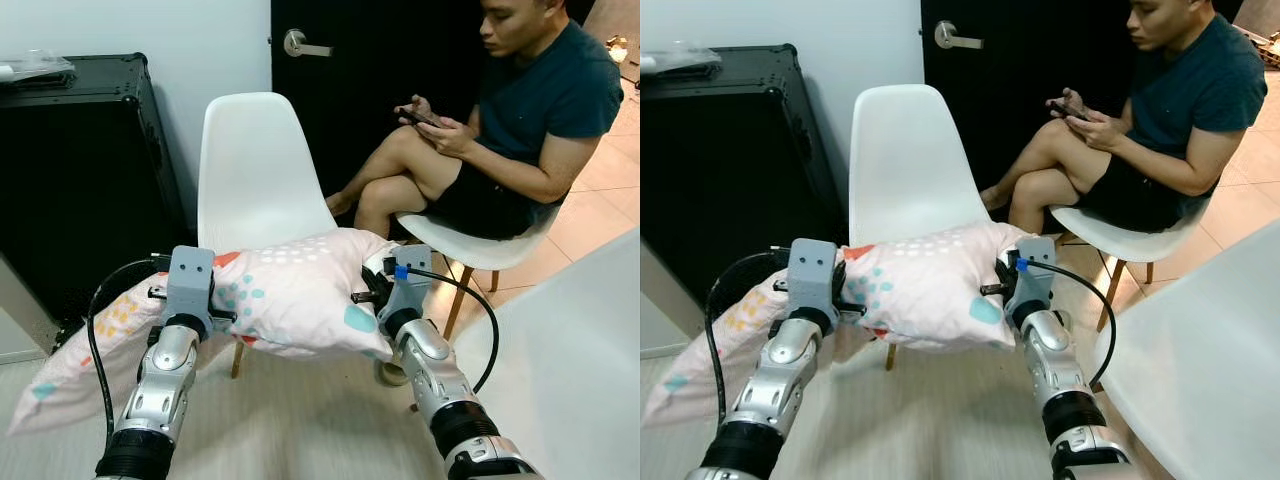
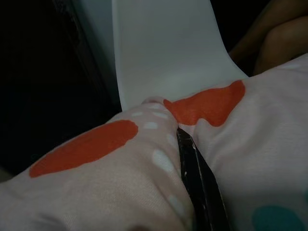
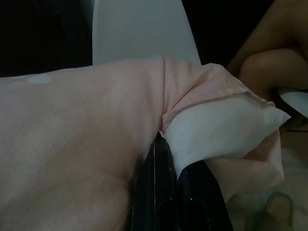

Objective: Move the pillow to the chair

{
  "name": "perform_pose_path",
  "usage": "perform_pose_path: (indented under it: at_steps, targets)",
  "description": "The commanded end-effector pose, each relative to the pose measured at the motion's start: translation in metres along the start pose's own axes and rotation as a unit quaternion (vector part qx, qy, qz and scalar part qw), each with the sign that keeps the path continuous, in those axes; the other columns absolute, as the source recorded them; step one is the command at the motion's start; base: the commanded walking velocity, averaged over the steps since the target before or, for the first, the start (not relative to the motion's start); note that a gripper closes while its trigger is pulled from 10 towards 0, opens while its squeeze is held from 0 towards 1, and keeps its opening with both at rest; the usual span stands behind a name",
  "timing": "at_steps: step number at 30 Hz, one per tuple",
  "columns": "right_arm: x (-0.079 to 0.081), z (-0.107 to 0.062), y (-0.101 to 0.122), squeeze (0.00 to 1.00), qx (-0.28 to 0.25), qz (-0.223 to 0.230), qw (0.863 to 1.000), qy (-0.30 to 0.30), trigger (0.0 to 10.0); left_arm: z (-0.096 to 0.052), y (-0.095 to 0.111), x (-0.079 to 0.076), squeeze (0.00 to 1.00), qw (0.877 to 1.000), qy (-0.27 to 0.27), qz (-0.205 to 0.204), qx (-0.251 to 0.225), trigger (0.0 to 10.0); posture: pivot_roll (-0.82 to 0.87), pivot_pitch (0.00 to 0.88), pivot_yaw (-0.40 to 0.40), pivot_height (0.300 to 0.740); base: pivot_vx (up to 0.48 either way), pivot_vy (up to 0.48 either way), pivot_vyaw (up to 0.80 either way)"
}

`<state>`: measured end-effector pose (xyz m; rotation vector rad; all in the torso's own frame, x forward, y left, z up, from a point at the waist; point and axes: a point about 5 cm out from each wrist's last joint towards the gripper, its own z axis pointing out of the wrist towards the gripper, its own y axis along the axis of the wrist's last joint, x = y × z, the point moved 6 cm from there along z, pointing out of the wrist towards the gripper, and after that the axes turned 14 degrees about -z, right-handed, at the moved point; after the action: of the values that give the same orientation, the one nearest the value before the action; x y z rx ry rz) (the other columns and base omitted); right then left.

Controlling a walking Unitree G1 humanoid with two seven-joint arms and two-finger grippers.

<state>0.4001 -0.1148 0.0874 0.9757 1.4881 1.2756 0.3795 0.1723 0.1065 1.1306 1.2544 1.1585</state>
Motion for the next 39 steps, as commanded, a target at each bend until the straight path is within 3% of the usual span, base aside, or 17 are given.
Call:
perform_pose_path:
  at_steps: [1,10,15,39]
  targets:
    - [0.0013,-0.0001,0.0022,0.0,-0.007,-0.008,1.0,0.001,10.0,0.0006,0.0132,-0.0042,0.0,1.0,-0.009,0.005,-0.024,10.0,0.04,0.074,-0.023,0.74,0.0,0.0,0.0]
    - [0.002,-0.0017,0.0004,0.0,-0.005,-0.024,1.0,0.003,10.0,-0.0007,0.0102,-0.004,0.0,1.0,-0.006,0.005,-0.019,10.0,0.04,0.076,-0.023,0.74,0.0,0.0,0.0]
    - [0.0007,-0.0022,-0.002,0.0,0.0,-0.007,1.0,-0.001,10.0,-0.0009,0.0096,-0.0041,0.0,1.0,-0.006,0.005,-0.018,10.0,0.04,0.077,-0.022,0.74,0.0,0.0,0.0]
    - [-0.0068,-0.0024,-0.0028,0.0,0.002,-0.003,1.0,-0.023,10.0,-0.0021,0.0061,-0.0035,0.0,1.0,-0.009,0.006,-0.01,10.0,0.04,0.079,-0.023,0.74,0.0,0.0,-0.8]
